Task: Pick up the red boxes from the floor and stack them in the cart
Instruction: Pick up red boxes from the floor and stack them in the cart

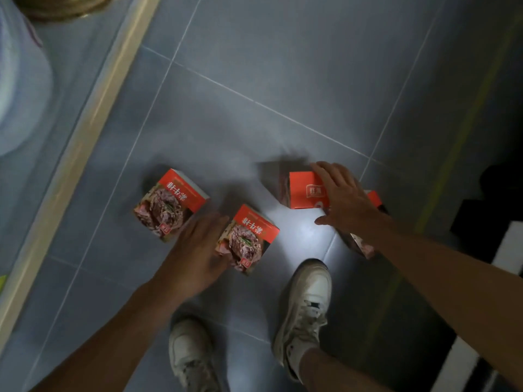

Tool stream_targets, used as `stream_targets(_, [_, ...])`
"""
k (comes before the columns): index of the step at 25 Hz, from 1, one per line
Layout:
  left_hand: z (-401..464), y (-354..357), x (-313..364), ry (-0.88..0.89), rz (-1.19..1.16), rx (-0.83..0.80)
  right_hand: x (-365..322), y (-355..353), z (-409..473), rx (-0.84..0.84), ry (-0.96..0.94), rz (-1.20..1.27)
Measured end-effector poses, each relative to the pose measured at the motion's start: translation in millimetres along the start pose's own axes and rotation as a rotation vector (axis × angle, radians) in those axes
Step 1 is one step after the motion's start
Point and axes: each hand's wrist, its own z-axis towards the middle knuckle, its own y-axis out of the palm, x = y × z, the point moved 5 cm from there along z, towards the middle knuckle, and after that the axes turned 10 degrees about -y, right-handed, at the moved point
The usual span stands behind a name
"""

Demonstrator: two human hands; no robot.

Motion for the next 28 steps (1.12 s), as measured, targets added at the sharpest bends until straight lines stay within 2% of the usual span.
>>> stream_targets(4, [0.3,17.6,-10.9,-0.032,-0.069,0.008,8.8,10.1,13.0,0.110,0.025,0.038])
stream_targets(8, [-5.9,17.7,-16.8,-0.116,-0.122,-0.064,-3.6,-5.9,-3.5,0.126,-0.003,0.040])
stream_targets(12, [-3.3,25.6,-25.7,-0.405,-0.265,-0.217,-14.1,-30.6,-33.0,0.202,-0.010,0.080])
stream_targets(14, [-2.1,34.5,-27.4,-0.584,-0.420,-0.250,-15.6,-36.2,-42.9,0.214,-0.004,0.092])
stream_targets(17, [-10.0,62.8,-35.8,-0.837,-0.702,-0.228,-13.5,-37.4,-49.6,0.235,-0.015,0.148])
stream_targets(19, [-13.8,87.9,-44.1,-0.926,-0.827,-0.217,-10.7,-36.1,-49.5,0.259,-0.028,0.171])
stream_targets(23, [-11.1,126.3,-54.2,-0.993,-0.925,-0.129,-6.3,-26.1,-40.5,0.299,-0.049,0.202])
stream_targets(28, [-6.4,156.5,-64.6,-1.019,-0.941,0.090,-8.8,-12.7,-27.2,0.315,-0.055,0.229])
